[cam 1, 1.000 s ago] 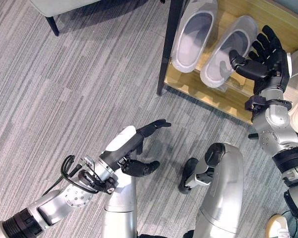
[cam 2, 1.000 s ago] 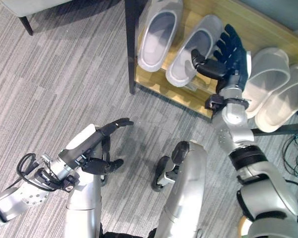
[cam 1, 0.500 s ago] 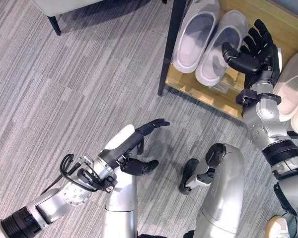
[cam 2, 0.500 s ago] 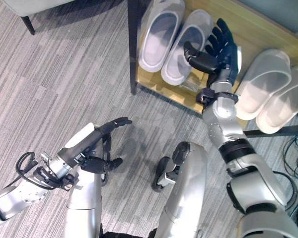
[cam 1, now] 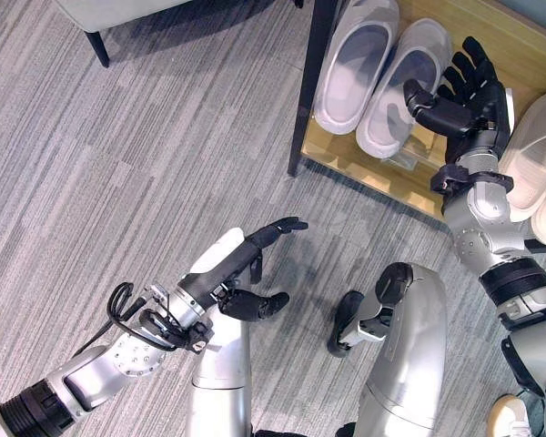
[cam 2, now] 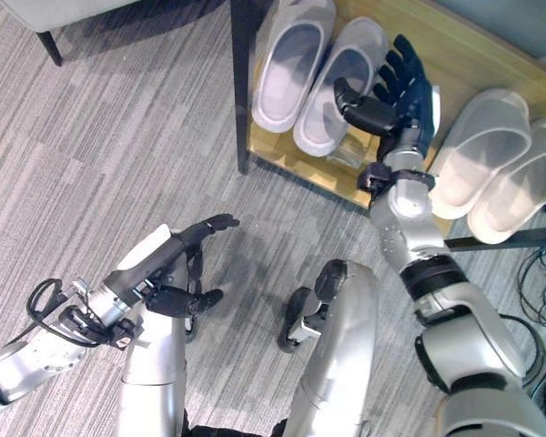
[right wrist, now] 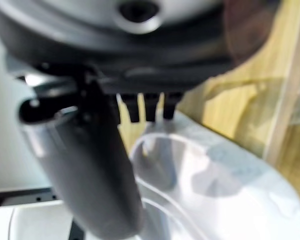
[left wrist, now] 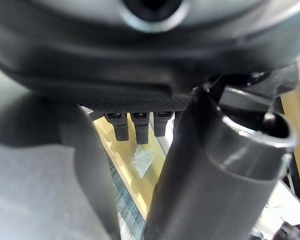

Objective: Arrange the slippers neatly on the shoe rack.

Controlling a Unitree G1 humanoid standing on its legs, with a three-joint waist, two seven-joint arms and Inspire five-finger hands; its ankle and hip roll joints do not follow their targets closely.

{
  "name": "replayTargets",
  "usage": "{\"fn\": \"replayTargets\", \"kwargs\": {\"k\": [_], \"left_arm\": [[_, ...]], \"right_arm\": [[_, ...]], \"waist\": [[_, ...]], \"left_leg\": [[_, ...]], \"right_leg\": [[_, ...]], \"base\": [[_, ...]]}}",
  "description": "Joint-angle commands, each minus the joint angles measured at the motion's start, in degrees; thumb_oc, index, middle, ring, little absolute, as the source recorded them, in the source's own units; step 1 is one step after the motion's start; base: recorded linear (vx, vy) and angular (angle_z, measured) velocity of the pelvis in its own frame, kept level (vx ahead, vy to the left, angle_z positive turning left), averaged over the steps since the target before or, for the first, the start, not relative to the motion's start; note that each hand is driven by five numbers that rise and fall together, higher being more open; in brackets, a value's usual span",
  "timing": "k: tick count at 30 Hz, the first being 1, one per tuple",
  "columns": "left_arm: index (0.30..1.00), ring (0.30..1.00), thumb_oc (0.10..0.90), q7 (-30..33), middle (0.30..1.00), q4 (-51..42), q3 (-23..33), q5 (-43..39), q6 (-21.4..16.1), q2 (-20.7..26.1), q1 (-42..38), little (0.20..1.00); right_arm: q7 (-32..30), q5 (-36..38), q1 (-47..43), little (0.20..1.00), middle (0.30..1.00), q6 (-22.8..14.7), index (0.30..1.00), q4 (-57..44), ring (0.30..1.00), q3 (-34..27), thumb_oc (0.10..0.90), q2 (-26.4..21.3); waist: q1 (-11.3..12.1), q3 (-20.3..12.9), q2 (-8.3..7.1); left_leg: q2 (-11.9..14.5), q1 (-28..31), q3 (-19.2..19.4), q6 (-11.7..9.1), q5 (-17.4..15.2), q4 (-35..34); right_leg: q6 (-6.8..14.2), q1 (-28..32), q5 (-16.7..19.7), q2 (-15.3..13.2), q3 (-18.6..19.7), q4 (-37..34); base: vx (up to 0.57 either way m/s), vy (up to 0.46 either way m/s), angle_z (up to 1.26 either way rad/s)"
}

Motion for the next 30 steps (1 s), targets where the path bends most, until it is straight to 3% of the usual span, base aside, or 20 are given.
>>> {"fn": "replayTargets", "kwargs": {"k": [1, 9, 15, 16, 18, 23, 28, 30], "left_arm": [[0.900, 0.900, 0.800, -0.1, 0.900, -5.6, 2.7, -1.8, -4.0, 1.6, 2.1, 0.900], [0.900, 0.900, 0.800, 1.4, 0.900, -6.9, 10.3, -4.5, -4.4, 0.7, 0.0, 0.900], [0.900, 0.900, 0.800, 1.3, 0.900, -8.5, 17.8, -6.2, -4.5, 1.5, 1.2, 0.900], [0.900, 0.900, 0.800, 1.4, 0.900, -8.5, 18.3, -5.7, -4.2, 1.2, 0.9, 0.900], [0.900, 0.900, 0.800, 1.6, 0.900, -10.6, 21.5, -5.3, -4.5, 0.8, 2.2, 0.900], [0.900, 0.900, 0.800, 0.7, 0.900, -14.5, 27.4, -5.9, -5.0, -1.3, 8.3, 0.900], [0.900, 0.900, 0.800, -1.0, 0.900, -16.6, 30.7, -5.3, -4.8, -3.3, 12.6, 0.900], [0.900, 0.900, 0.800, -2.5, 0.900, -15.9, 29.8, -3.6, -4.7, -5.4, 12.4, 0.900]], "right_arm": [[3.5, 5.1, -2.9, 0.900, 0.900, -9.8, 0.900, -5.4, 0.900, -7.4, 0.800, -3.8], [7.1, 6.0, 4.8, 0.900, 0.900, -10.6, 0.900, -20.8, 0.900, -10.3, 0.800, -5.1], [10.5, 1.0, 17.4, 0.900, 0.900, -8.0, 0.900, -35.3, 0.900, -14.4, 0.800, -9.4], [10.6, 0.4, 19.0, 0.900, 0.900, -8.5, 0.900, -37.6, 0.900, -15.2, 0.800, -8.8], [14.7, 6.0, 27.3, 0.900, 0.900, -10.2, 0.900, -45.3, 0.900, -20.9, 0.800, -4.1], [15.8, 2.6, 39.7, 0.900, 0.900, -9.2, 0.900, -52.5, 0.900, -27.2, 0.800, -1.4], [16.8, -1.7, 45.9, 0.900, 0.900, -6.6, 0.900, -54.5, 0.900, -27.5, 0.800, -0.3], [17.2, -5.3, 49.4, 0.900, 0.900, -4.6, 0.900, -54.1, 0.900, -26.6, 0.800, 1.7]], "waist": [[1.6, -2.2, 0.31], [0.8, -2.2, 0.17], [-0.4, -2.2, -0.88], [-0.7, -2.2, -1.07], [-1.5, -2.2, -1.33], [-2.3, -2.2, -1.60], [-2.5, -2.2, -1.85], [-3.0, -2.2, -2.97]], "left_leg": [[-1.0, -0.5, -4.6, -0.5, -5.8, 1.5], [-1.3, -0.5, -4.9, -1.0, -5.0, 1.0], [-1.5, -0.5, -5.1, -1.4, -4.7, 0.9], [-1.5, -0.5, -5.2, -1.4, -4.7, 1.0], [-1.9, -0.5, -5.0, -1.5, -4.6, 1.2], [-2.5, -0.5, -5.1, -1.7, -4.0, 1.0], [-2.8, -0.5, -5.2, -1.9, -2.9, 0.4], [-2.8, -0.5, -4.2, -2.2, -1.4, -3.6]], "right_leg": [[-1.8, 0.2, -2.9, -1.1, 2.7, 0.2], [-1.7, 0.2, -2.8, -1.1, 2.6, 0.0], [-1.6, 0.2, -2.9, -0.7, 2.9, 0.6], [-1.5, 0.2, -2.9, -0.6, 2.9, 0.6], [-1.6, 0.2, -3.0, -0.4, 2.9, 0.8], [-1.7, 0.2, -3.0, 0.0, 2.7, 0.7], [-1.7, 0.2, -2.5, 0.4, 2.4, 0.3], [-2.0, 0.2, -1.6, 0.7, 2.0, -3.5]], "base": [[0.00, 0.000, 0.00], [0.00, 0.000, 0.00], [0.00, -0.016, 0.02], [0.00, -0.027, 0.03], [0.00, -0.043, 0.04], [-0.01, -0.013, 0.01], [-0.01, -0.008, 0.00], [-0.06, -0.060, 0.02]]}}
